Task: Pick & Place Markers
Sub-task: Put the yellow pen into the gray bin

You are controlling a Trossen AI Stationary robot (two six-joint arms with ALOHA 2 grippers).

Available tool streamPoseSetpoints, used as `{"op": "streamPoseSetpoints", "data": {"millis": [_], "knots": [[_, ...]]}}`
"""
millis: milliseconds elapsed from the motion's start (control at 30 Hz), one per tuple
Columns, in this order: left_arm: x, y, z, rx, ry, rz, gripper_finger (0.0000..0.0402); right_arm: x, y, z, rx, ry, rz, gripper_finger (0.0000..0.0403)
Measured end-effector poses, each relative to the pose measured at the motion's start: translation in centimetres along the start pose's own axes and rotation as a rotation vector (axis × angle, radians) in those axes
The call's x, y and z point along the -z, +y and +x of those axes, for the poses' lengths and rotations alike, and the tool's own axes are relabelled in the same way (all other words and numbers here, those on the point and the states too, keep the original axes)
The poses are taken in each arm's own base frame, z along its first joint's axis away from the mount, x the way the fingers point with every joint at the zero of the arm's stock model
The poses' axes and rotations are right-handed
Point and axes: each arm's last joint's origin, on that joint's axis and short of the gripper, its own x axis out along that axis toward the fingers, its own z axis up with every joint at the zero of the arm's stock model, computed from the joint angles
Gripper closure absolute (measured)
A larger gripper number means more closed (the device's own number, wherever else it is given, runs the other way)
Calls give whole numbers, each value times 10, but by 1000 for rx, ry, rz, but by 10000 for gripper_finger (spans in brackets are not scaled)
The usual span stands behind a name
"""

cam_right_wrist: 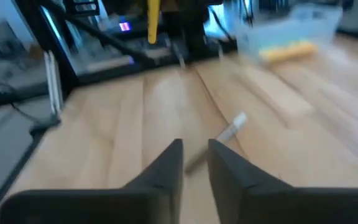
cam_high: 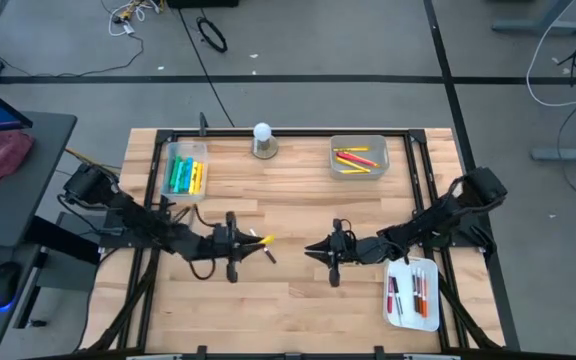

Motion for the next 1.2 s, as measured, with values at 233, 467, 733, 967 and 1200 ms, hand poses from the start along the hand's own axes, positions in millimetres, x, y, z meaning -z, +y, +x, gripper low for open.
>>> {"op": "streamPoseSetpoints", "data": {"millis": [233, 467, 733, 967, 1200], "knots": [[-29, -3, 11, 142, -209, 38, 356, 2, 19, 41, -36, -219, -145, 239], [-32, -18, 35, 130, -225, 84, 356, -26, 37, 95, 10, -355, -228, 186], [-26, -29, 47, 138, -218, 111, 356, -44, 48, 100, 7, -424, -256, 206], [-25, -29, 48, 133, -204, 119, 356, -43, 48, 100, -1, -418, -247, 319], [-21, -28, 49, 85, -170, 109, 292, -35, 51, 100, 54, -340, -251, 378]]}}
